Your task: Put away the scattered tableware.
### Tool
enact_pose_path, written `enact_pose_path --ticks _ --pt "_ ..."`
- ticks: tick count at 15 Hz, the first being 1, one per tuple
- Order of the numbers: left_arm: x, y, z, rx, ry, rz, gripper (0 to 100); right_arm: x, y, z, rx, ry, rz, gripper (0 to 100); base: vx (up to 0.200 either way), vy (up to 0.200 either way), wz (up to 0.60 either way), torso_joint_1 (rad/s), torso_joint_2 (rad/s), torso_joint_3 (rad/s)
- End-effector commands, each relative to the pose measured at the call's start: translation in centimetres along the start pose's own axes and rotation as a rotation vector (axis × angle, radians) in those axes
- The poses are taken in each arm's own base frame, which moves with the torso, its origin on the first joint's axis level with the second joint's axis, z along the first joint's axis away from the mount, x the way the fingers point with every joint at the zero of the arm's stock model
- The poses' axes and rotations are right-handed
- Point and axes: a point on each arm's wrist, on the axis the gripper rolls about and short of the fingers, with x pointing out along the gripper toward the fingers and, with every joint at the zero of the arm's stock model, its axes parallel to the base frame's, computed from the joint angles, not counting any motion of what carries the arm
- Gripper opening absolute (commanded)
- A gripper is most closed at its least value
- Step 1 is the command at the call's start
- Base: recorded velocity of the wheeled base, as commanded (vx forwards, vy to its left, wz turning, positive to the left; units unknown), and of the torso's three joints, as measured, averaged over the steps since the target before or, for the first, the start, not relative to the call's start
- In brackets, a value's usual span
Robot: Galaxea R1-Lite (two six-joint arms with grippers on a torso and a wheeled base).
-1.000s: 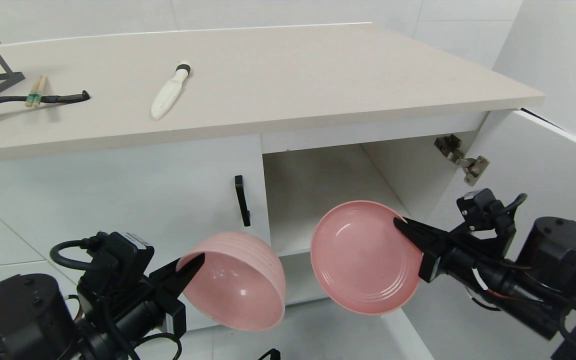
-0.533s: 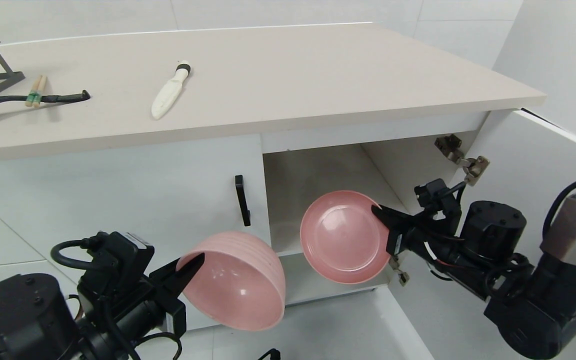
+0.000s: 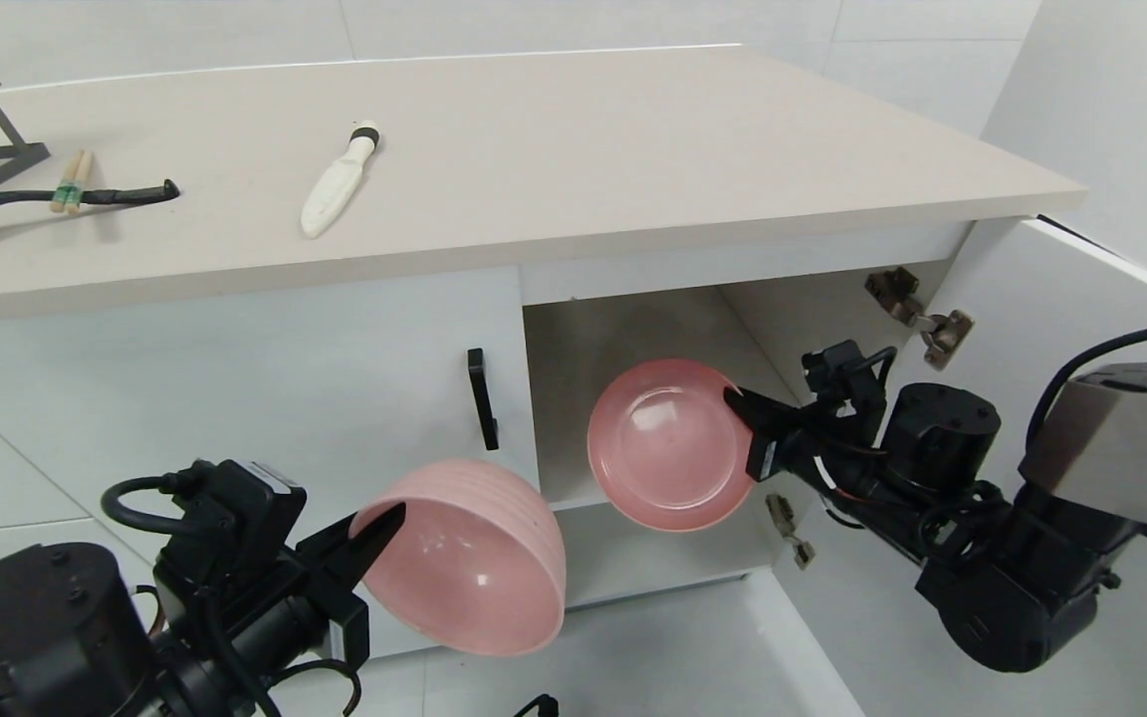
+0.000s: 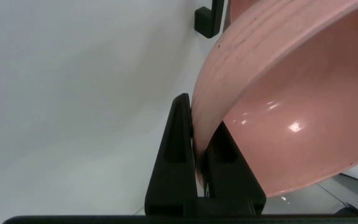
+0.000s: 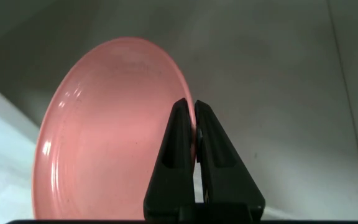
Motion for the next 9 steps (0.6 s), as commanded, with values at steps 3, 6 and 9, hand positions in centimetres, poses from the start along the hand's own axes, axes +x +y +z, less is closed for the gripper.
enact_pose_path --ticks 3,6,9 --pt "0.1 0.0 -0.1 0.001 0.008 0.001 0 2.1 0.2 -1.5 0.092 0.003 0.013 0 0.000 0.000 0.00 0.000 0.00 0.000" --pt "0.3 0.0 -0.3 0.003 0.020 0.001 0 3.5 0.0 -2.1 0.185 -0.015 0.011 0 0.000 0.000 0.00 0.000 0.00 0.000" --pt "0.4 -0.1 -0.5 0.004 0.031 0.000 0 4.8 -0.3 -4.3 0.184 0.013 0.004 0 0.000 0.000 0.00 0.000 0.00 0.000"
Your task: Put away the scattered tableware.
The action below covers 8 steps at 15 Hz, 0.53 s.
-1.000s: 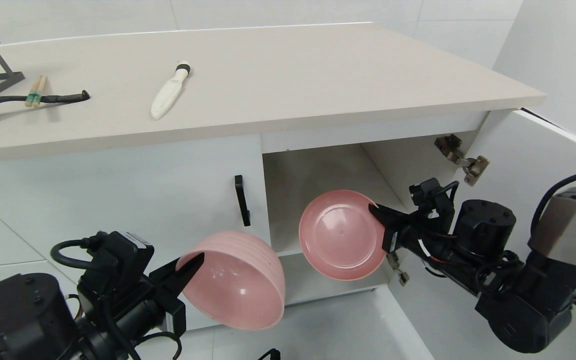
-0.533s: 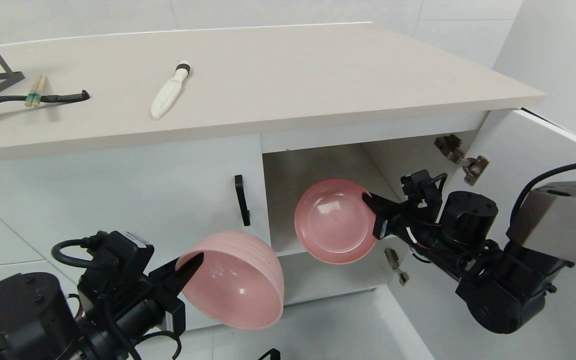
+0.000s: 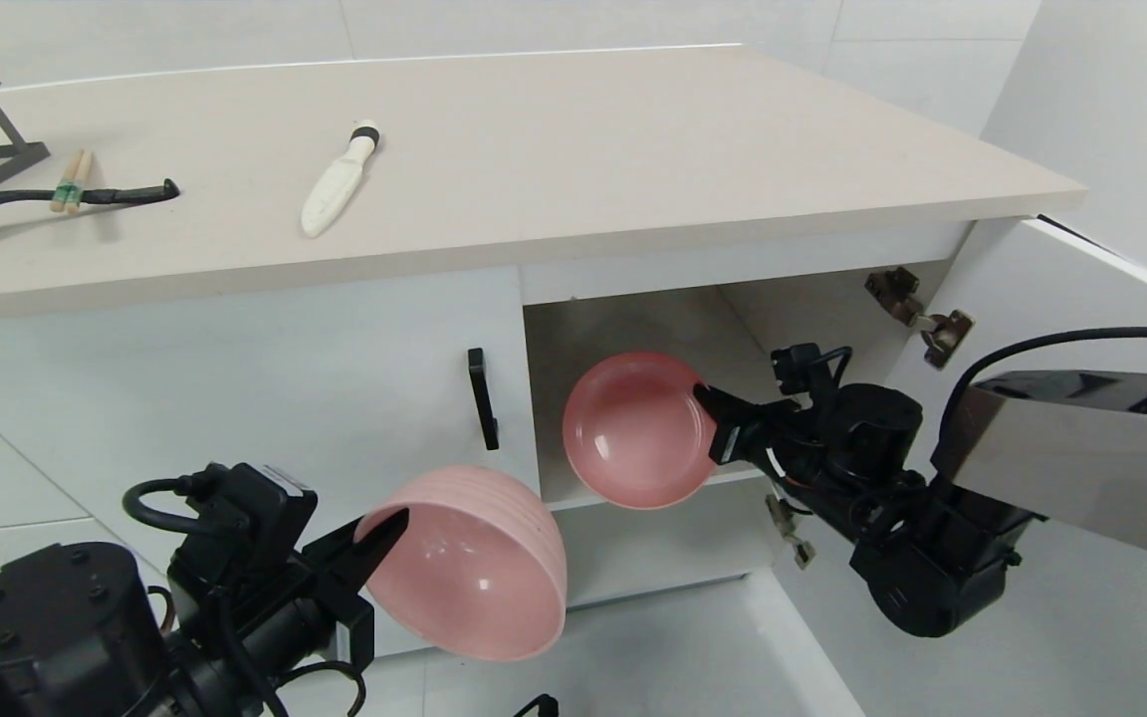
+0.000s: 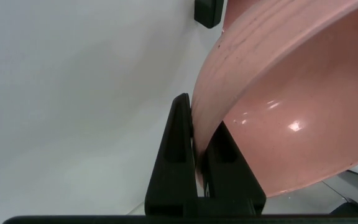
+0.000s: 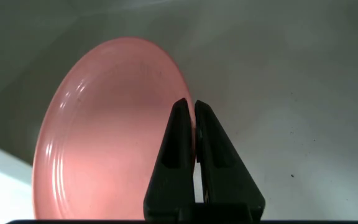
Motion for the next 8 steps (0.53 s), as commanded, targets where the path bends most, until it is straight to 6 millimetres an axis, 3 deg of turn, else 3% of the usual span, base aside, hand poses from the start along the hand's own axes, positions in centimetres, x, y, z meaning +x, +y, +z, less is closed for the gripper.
enact_pose_path --ticks 1,4,8 --pt "0.1 0.0 -0.1 0.000 0.004 0.000 0 1.0 -0.6 -1.9 0.001 0.023 -0.009 0 0.000 0.000 0.00 0.000 0.00 0.000" --pt "0.1 0.0 -0.1 0.001 0.004 -0.001 0 2.5 -1.9 -1.9 -0.005 -0.023 -0.025 0 0.000 0.000 0.00 0.000 0.00 0.000" --pt "0.1 0.0 -0.1 0.000 0.004 0.000 0 2.8 -3.7 -2.6 -0.004 -0.020 -0.064 0 0.000 0.000 0.00 0.000 0.00 0.000"
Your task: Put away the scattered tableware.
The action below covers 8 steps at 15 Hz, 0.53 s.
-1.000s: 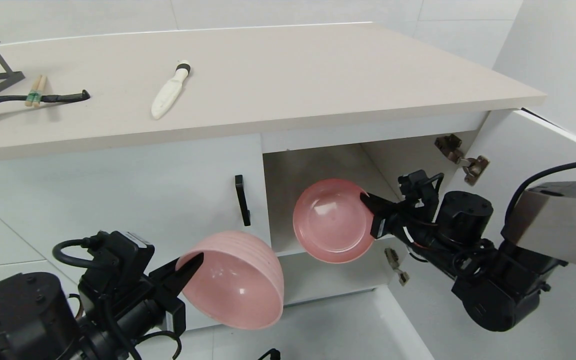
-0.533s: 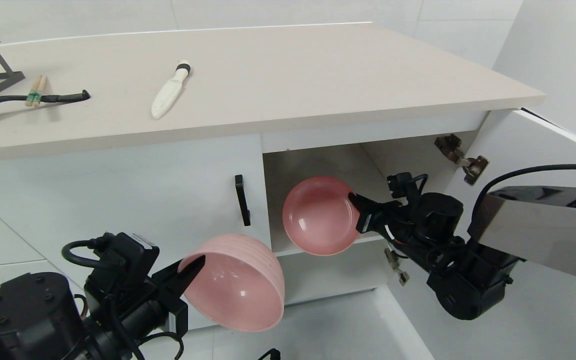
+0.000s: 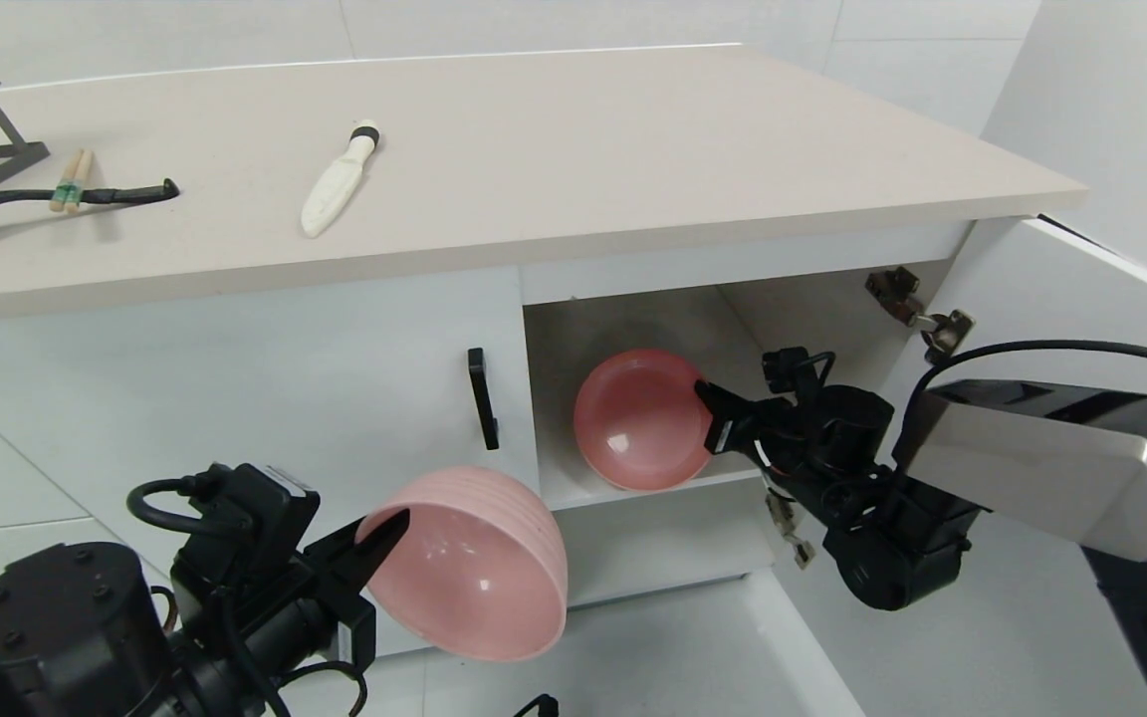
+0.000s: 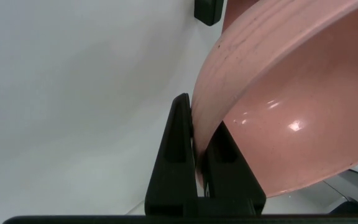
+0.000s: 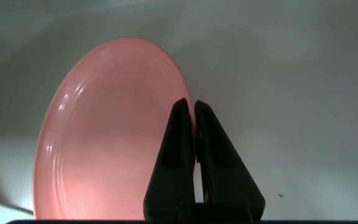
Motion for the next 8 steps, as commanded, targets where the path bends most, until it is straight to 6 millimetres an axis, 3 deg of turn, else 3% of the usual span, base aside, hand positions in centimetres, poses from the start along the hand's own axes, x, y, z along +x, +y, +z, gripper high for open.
enact_pose_path --ticks 1,8 --pt "0.0 0.0 0.0 0.000 0.001 0.001 0 0.1 -0.8 -0.7 0.001 0.012 -0.016 0 0.000 0.000 0.00 0.000 0.00 0.000" --pt "0.1 -0.1 -0.1 0.001 0.007 -0.003 0 3.2 -2.0 -2.1 0.000 -0.060 -0.011 0 0.000 0.000 0.00 0.000 0.00 0.000"
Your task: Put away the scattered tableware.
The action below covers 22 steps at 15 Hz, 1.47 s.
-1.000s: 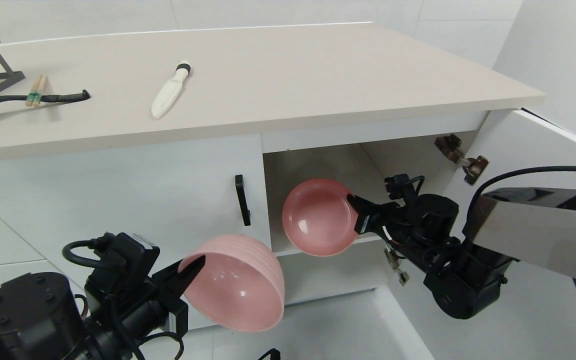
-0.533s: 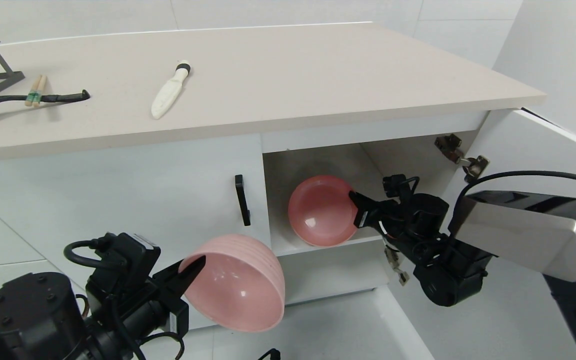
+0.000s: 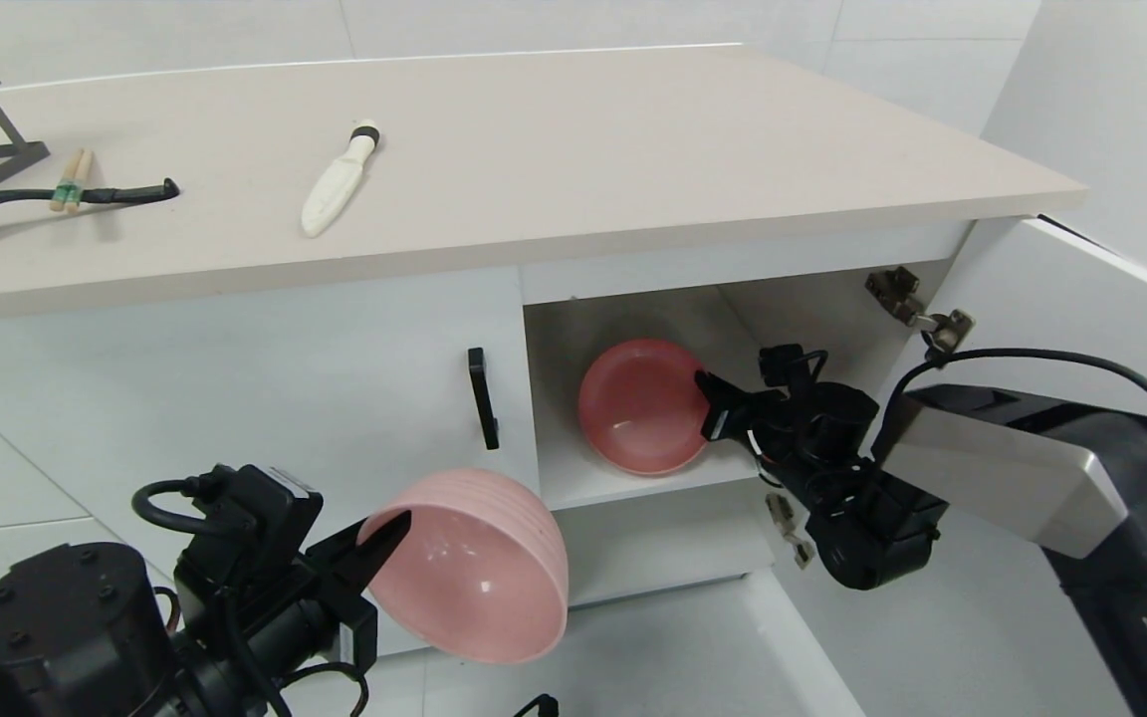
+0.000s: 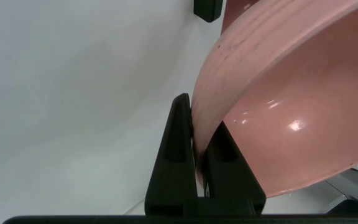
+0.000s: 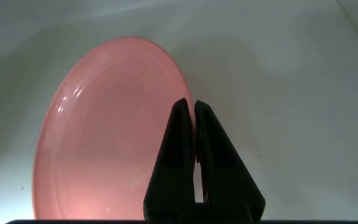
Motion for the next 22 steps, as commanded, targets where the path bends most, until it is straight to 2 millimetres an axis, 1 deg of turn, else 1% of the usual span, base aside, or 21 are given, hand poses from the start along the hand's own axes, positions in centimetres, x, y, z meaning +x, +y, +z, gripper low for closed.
enact_pose_path --ticks 1,6,7,10,11,12,14,16,18,19,20,21,22 --pt "0.0 0.0 0.0 0.000 -0.002 -0.001 0 0.8 -0.4 -1.4 0.001 -0.002 0.001 0 0.000 0.000 0.00 0.000 0.00 0.000" --pt "0.0 -0.1 0.0 0.001 -0.002 -0.004 0 1.1 -0.7 -2.0 0.000 -0.005 -0.002 0 0.000 0.000 0.00 0.000 0.00 0.000" --pt "0.0 -0.1 0.0 0.001 -0.001 -0.004 0 1.1 -0.7 -2.0 -0.003 -0.005 -0.002 100 0.000 0.000 0.00 0.000 0.00 0.000" --pt "0.0 -0.1 0.0 0.001 -0.001 -0.006 0 1.1 -0.9 -2.2 -0.005 -0.001 -0.008 100 0.000 0.000 0.00 0.000 0.00 0.000" --pt "-0.1 -0.2 0.1 0.001 -0.008 -0.011 0 1.0 -1.4 -2.7 -0.012 0.011 -0.018 100 0.000 0.000 0.00 0.000 0.00 0.000" --pt "-0.1 -0.2 0.2 0.001 -0.014 -0.012 0 0.9 -1.8 -2.8 -0.027 0.014 -0.026 100 0.000 0.000 0.00 0.000 0.00 0.000" --pt "-0.2 -0.4 0.4 0.000 -0.030 -0.021 0 0.8 -1.8 -2.5 -0.072 0.010 -0.026 100 0.000 0.000 0.00 0.000 0.00 0.000" --pt "-0.3 -0.8 0.9 -0.004 -0.078 -0.038 0 0.8 0.0 1.6 -0.145 -0.062 0.006 100 0.000 0.000 0.00 0.000 0.00 0.000" --pt "-0.4 -1.1 1.1 -0.005 -0.097 -0.054 0 -1.0 2.3 2.9 -0.207 -0.031 0.039 100 0.000 0.000 0.00 0.000 0.00 0.000" --pt "-0.5 -1.3 1.2 -0.004 -0.104 -0.066 0 -2.4 3.5 3.4 -0.222 0.001 0.059 100 0.000 0.000 0.00 0.000 0.00 0.000" --pt "-0.6 -1.3 1.3 -0.004 -0.108 -0.069 0 -2.9 3.8 3.9 -0.225 0.004 0.063 100 0.000 0.000 0.00 0.000 0.00 0.000" --pt "-0.9 -1.5 1.6 -0.005 -0.129 -0.080 0 -6.0 6.0 5.6 -0.222 0.042 0.103 100 0.000 0.000 0.00 0.000 0.00 0.000" --pt "-1.2 -1.7 1.9 -0.006 -0.145 -0.090 0 -8.5 7.2 6.6 -0.236 0.075 0.125 100 0.000 0.000 0.00 0.000 0.00 0.000"
